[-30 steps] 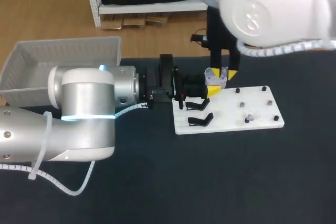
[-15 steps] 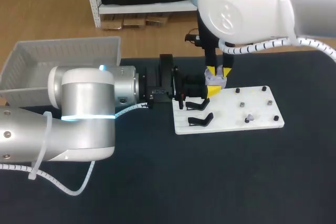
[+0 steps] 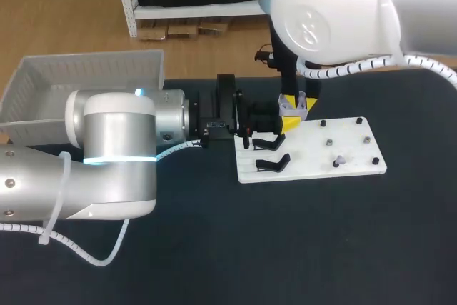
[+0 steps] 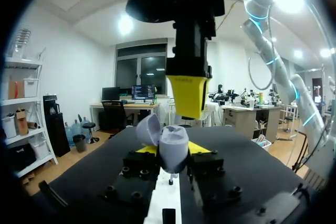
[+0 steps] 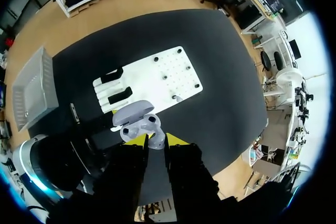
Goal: Pick up each earbud case from the left stands, insert the matching earbuds, close the lid, and place the case in the box.
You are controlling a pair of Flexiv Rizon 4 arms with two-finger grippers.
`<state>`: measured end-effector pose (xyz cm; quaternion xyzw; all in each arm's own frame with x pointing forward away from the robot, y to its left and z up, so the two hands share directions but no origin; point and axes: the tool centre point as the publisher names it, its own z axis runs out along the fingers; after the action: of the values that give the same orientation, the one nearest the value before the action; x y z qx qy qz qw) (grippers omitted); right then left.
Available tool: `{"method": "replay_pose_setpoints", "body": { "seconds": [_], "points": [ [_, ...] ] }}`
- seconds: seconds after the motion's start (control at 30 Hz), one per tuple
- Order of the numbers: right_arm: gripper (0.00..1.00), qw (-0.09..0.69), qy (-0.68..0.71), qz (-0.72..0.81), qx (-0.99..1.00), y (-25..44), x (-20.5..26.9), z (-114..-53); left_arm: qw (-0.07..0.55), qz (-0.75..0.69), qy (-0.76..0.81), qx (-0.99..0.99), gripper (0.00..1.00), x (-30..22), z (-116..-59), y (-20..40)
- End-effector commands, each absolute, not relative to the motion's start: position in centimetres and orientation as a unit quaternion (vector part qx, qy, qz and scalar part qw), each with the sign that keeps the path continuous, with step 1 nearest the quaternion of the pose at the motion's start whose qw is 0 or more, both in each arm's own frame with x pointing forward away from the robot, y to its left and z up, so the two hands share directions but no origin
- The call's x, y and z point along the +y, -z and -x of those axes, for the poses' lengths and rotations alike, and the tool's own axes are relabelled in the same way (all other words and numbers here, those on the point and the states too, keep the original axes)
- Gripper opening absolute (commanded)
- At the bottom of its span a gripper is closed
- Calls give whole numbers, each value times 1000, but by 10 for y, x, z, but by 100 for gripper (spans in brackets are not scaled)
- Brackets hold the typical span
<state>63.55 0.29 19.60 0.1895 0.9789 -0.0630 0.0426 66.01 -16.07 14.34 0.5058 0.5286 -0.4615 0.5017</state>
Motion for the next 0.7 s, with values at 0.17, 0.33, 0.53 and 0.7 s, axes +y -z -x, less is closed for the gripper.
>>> {"method": "replay_pose_setpoints", "body": {
  "seconds": [0.17, 0.33, 0.53, 0.7],
  "points": [
    [0, 35, 63, -213, 974, -195, 5, -638, 508, -503, 459, 528, 0, -161, -658, -142],
    [0, 41, 57, -256, 964, -198, 6, -641, 508, -503, 459, 528, 0, -161, -658, -142],
    [0, 45, 57, -285, 956, -200, 7, -644, 508, -503, 459, 528, 0, -161, -658, -142],
    [0, 38, 56, -280, 958, -197, 9, -642, 508, -503, 459, 528, 0, -161, -658, -142]
  ]
}}
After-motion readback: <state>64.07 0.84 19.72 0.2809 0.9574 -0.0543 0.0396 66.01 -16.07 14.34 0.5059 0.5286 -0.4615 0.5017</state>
